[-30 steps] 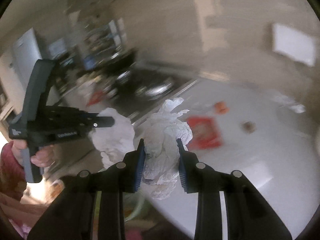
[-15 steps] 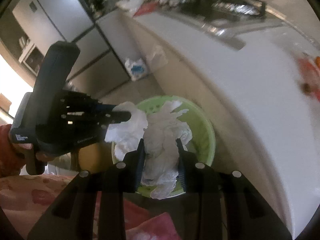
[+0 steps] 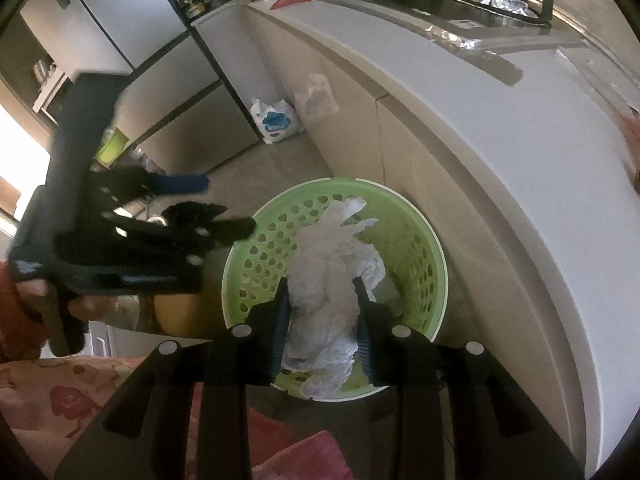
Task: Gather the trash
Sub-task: 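Carry both tissues to the green basket and open both tools, then grasp the clear plastic bag with the left tool while the right tool grasps the white sponge block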
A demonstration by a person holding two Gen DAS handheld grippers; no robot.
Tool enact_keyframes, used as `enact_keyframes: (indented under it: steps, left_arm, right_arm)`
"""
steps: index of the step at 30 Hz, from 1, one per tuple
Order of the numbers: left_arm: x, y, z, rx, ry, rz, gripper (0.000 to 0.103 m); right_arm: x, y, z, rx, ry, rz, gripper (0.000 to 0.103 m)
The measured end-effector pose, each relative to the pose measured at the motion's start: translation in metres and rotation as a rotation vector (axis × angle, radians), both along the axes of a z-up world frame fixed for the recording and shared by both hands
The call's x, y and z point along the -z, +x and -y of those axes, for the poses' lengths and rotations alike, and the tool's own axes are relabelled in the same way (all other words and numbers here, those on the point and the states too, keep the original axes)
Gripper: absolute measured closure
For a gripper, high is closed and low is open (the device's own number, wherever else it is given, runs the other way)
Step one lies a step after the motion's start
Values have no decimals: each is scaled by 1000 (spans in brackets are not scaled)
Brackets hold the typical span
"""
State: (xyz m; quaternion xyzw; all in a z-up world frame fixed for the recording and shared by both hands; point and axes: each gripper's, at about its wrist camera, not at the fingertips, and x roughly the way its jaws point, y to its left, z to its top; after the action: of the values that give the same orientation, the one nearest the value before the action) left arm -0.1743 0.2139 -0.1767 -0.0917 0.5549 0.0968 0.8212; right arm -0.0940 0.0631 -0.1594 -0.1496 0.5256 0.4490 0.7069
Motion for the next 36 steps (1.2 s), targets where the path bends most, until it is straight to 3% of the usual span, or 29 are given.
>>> enact_keyframes:
  steps: [2,4,7,12,16,19,26,31,36]
  left_arm:
    - [-7,0,-5,-27,16,13,21]
    - [-13,-1,-12,-51,21,26,19]
    - [-23,-2,-17,-82,39,34,16]
    - [-39,4,-14,-65,81,53,15]
    - [-61,17,4,-14,57,95,14]
    - [-78,32,30,54,24,130,13]
    - [-105,84,141,366,-49,220,8]
    - [-109,125,239,607,-45,271,8]
    - [-101,162,316,755,9,286,8]
  right_arm:
    - [5,1,-6,-14,-5,3,61]
    - [12,-1,-10,-31,-7,3,26]
    - [18,-1,-14,-35,-5,-4,12]
    - [8,6,0,20,1,-42,10]
    - [-26,14,33,106,38,56,5]
    - [-61,30,76,234,57,181,2]
    - [-100,71,225,597,44,277,2]
    - [-96,83,309,806,1,285,2]
    - [-85,83,377,967,5,252,2]
